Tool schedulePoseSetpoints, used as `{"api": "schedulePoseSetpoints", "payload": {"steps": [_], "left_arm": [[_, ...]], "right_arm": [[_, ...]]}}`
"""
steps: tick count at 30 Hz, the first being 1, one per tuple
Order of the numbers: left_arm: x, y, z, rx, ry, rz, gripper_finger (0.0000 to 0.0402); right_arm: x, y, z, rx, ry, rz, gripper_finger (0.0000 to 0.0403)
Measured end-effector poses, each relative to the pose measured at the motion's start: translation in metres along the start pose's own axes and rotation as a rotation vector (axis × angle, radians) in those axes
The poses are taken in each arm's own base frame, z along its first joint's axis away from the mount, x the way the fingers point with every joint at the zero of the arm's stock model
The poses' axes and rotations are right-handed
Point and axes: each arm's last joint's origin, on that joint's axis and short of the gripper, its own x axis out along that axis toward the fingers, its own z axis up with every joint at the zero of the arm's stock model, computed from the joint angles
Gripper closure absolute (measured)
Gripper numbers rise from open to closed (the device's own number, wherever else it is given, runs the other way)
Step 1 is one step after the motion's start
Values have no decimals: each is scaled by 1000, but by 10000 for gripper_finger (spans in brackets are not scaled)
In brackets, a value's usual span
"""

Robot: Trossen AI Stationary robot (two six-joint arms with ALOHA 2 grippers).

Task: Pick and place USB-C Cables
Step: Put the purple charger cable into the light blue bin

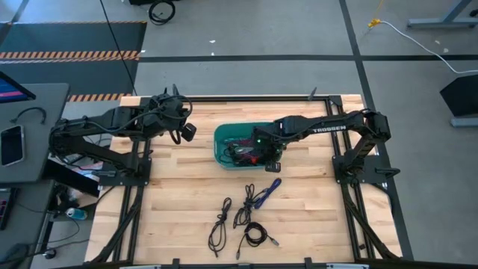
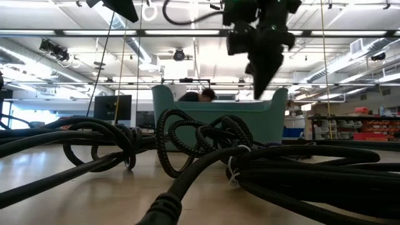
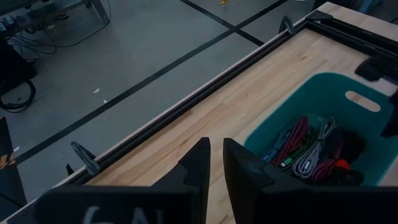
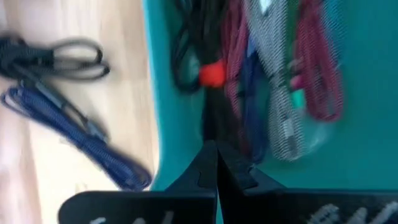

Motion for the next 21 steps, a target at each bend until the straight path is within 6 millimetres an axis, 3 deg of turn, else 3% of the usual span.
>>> {"api": "schedulePoseSetpoints", "payload": {"steps": [7,12,16,21], "left_arm": [[0,0,0,1,0,0,351],[0,0,0,1,0,0,351],[0,0,0,0,0,0,351],[0,0,0,0,0,0,351]], "right_arm": [[-45,2,29,-88,-169,8,403],[-73,7,43,-129,-274,108,402],[-85,16,47,-160,-316,195,402],[-85,28,45,-136,-291,222,402]]}}
